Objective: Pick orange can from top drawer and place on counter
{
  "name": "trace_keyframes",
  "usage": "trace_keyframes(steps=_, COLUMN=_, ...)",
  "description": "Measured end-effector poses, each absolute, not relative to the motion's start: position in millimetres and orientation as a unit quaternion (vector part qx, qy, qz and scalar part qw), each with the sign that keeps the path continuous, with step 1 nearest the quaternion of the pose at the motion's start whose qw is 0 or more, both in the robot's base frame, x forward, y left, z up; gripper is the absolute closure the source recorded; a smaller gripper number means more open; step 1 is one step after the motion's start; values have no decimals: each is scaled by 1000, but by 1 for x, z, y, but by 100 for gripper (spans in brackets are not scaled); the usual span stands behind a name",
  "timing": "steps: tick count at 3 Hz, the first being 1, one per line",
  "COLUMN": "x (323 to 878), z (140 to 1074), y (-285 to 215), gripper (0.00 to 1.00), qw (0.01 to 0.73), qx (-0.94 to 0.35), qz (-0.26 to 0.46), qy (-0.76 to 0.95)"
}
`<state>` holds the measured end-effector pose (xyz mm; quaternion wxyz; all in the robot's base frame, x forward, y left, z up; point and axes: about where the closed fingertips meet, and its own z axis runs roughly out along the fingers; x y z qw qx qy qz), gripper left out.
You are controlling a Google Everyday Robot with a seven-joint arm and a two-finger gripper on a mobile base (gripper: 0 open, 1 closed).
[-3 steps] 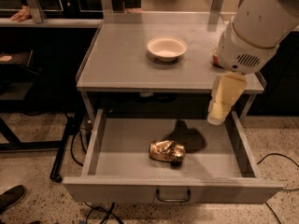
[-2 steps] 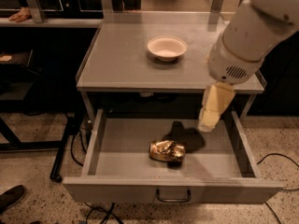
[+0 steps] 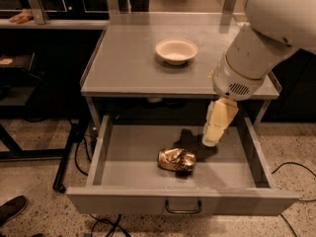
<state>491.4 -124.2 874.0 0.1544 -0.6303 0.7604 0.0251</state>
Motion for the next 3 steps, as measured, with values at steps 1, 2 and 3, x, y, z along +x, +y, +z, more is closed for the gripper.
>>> trace_keyframes(steps=1, x=492, z=860, y=-120, gripper=0, qw=150, qx=-633, qz=41, qy=758)
trace_keyframes(steps=2, x=514, z=796, y=-109, gripper=0, qw=151, qx=-635, qz=58, qy=755)
trace_keyframes(steps=3, x=514, z=796, y=-109, gripper=0, qw=151, qx=-635, qz=58, qy=755)
